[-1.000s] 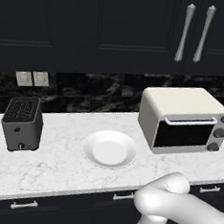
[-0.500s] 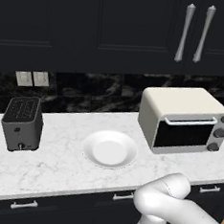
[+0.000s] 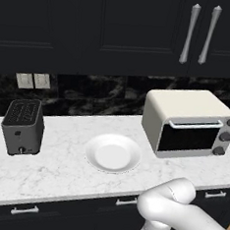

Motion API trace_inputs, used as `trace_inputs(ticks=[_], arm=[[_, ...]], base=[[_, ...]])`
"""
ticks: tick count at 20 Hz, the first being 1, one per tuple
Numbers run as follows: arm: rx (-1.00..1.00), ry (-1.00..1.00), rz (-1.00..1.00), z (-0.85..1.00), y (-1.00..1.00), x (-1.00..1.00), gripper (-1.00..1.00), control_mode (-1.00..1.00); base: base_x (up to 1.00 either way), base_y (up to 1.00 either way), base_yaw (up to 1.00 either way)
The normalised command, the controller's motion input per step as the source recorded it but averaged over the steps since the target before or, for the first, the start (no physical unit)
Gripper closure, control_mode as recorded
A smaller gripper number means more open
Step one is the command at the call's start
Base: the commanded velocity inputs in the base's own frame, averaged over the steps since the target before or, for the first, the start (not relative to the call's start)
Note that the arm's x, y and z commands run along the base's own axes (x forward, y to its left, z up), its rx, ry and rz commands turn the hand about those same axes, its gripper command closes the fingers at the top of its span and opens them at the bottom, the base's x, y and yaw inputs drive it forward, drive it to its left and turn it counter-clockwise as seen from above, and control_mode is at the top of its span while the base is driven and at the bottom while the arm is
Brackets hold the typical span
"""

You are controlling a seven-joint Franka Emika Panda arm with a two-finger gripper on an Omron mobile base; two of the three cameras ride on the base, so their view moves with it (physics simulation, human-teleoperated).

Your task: Pick up the kebab skewer and baguette bread, and place them inside the toaster oven. Close the toaster oven door and start by setting the timer.

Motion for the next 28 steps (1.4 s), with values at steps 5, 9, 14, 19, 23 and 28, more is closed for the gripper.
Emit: trace_inputs(ticks=[5,9,14,19,23,28], arm=[[0.01,-0.12,0.0,-0.01,-0.08,0.04,-1.0,-1.0],[0.0,-0.19,0.01,-0.04,-0.01,0.0,-1.0,-1.0],[0.0,-0.19,0.02,-0.18,0.0,0.0,-1.0,-1.0],[-0.06,-0.19,0.0,-0.15,0.0,0.0,-1.0,-1.0],[-0.13,-0.17,0.0,-0.03,0.0,0.11,-1.0,-1.0],[-0.18,-0.13,0.0,0.0,0.0,0.06,-1.0,-1.0]], base=[[0.0,0.0,0.0],[0.0,0.0,0.0],[0.0,0.0,0.0],[0.0,0.0,0.0],[0.0,0.0,0.0],[0.0,0.0,0.0]])
